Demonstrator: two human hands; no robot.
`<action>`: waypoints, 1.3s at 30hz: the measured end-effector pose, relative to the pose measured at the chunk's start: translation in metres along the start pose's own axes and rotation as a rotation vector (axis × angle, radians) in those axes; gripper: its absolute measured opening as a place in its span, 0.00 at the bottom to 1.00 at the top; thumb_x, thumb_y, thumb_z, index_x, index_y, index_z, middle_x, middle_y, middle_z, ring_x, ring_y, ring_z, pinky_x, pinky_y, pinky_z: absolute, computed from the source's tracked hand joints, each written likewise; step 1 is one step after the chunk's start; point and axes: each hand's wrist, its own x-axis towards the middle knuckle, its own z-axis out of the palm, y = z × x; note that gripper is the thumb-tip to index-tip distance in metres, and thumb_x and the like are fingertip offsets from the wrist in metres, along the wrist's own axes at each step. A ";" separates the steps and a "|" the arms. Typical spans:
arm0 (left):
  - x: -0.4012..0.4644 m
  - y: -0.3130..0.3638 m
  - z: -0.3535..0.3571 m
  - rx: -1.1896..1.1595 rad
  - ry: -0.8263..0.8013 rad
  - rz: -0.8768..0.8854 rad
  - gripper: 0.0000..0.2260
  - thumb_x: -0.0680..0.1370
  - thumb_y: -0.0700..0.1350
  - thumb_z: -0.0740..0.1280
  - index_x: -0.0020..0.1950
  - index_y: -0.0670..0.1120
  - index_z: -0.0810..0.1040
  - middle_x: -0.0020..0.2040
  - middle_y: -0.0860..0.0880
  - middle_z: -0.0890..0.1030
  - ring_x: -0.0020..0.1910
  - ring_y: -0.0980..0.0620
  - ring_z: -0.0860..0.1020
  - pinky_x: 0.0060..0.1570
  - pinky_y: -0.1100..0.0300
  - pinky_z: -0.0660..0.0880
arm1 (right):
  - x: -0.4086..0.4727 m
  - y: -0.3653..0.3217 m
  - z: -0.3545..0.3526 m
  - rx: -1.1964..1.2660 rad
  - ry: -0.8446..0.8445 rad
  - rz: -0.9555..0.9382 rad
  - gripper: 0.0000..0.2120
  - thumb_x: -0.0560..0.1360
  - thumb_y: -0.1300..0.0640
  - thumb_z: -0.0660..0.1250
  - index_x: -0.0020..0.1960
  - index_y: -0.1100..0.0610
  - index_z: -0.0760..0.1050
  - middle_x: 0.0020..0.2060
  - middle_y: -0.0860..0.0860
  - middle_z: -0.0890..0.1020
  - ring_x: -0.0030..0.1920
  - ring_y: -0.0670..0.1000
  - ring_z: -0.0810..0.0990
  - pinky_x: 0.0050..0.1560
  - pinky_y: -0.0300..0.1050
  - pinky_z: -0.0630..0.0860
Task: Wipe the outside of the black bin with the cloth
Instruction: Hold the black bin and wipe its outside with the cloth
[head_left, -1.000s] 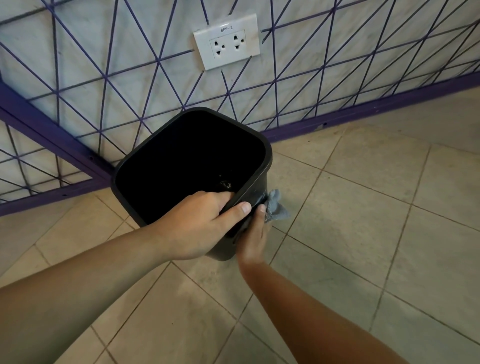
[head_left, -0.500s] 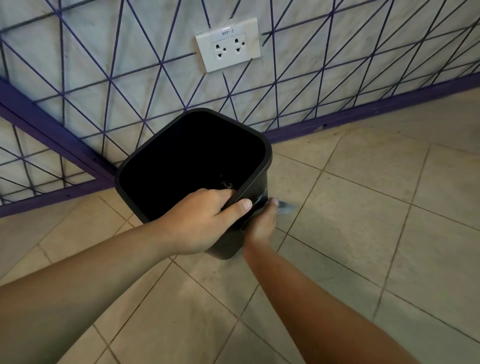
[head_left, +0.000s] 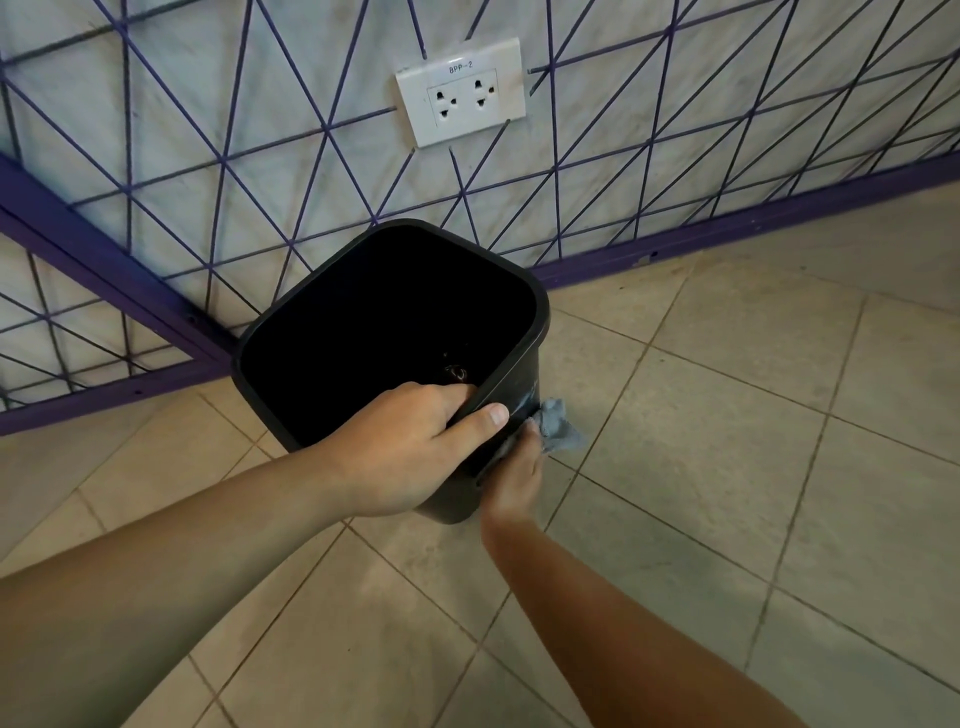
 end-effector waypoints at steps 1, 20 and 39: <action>0.000 0.000 0.000 0.000 -0.001 0.000 0.19 0.82 0.61 0.57 0.59 0.52 0.80 0.49 0.54 0.85 0.51 0.60 0.82 0.55 0.52 0.79 | 0.006 -0.004 0.000 -0.004 0.018 0.022 0.23 0.91 0.49 0.52 0.76 0.59 0.76 0.67 0.58 0.83 0.64 0.56 0.82 0.72 0.55 0.77; 0.001 0.001 0.000 -0.005 -0.018 -0.021 0.18 0.82 0.60 0.57 0.62 0.52 0.79 0.52 0.53 0.84 0.53 0.58 0.81 0.56 0.51 0.80 | 0.019 -0.012 -0.004 -0.055 -0.055 -0.009 0.20 0.91 0.50 0.50 0.73 0.56 0.75 0.65 0.55 0.83 0.59 0.49 0.82 0.58 0.45 0.79; 0.000 0.002 0.000 0.000 -0.017 -0.007 0.22 0.81 0.64 0.55 0.63 0.53 0.79 0.53 0.53 0.84 0.53 0.60 0.81 0.56 0.52 0.80 | 0.010 -0.038 -0.005 -0.070 -0.087 0.056 0.21 0.90 0.46 0.51 0.62 0.55 0.79 0.55 0.55 0.85 0.59 0.53 0.82 0.64 0.52 0.77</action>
